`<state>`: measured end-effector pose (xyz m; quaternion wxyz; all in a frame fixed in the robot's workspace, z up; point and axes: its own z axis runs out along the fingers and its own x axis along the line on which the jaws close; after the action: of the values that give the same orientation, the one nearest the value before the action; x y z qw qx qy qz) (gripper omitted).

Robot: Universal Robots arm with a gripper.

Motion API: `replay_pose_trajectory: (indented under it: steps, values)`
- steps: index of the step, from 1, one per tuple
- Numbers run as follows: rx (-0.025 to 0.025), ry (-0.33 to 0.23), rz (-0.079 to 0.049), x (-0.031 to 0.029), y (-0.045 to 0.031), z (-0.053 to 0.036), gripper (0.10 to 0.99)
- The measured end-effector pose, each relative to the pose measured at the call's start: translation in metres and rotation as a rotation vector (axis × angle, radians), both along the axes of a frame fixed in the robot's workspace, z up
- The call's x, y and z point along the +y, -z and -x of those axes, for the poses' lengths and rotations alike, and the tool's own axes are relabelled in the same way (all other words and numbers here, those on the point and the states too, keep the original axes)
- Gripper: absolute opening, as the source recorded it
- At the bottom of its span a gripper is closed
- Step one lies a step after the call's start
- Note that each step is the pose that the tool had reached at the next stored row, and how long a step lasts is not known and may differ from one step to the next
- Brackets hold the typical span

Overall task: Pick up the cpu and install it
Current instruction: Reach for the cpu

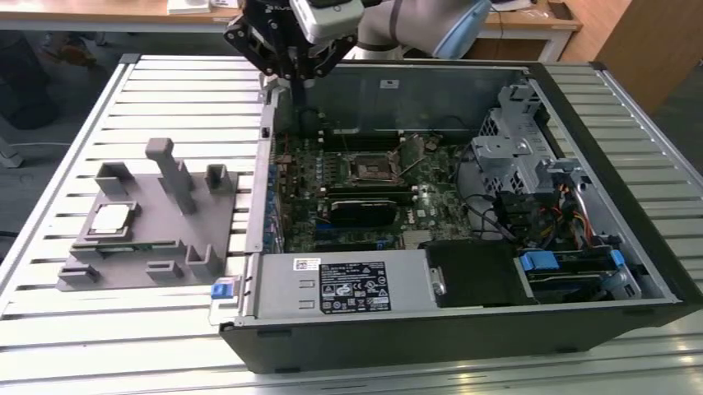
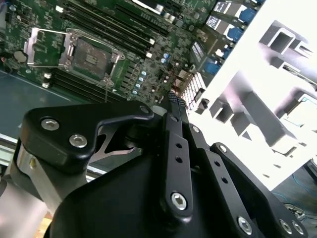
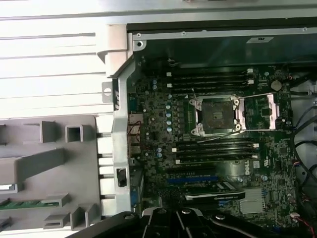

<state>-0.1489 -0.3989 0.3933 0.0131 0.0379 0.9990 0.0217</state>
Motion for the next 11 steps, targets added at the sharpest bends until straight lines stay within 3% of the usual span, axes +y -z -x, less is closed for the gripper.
replay_pose_trajectory:
  steps: [11]
  values:
    - [0.0000, 0.000, 0.000, 0.0000, 0.0000, 0.0286, 0.106]
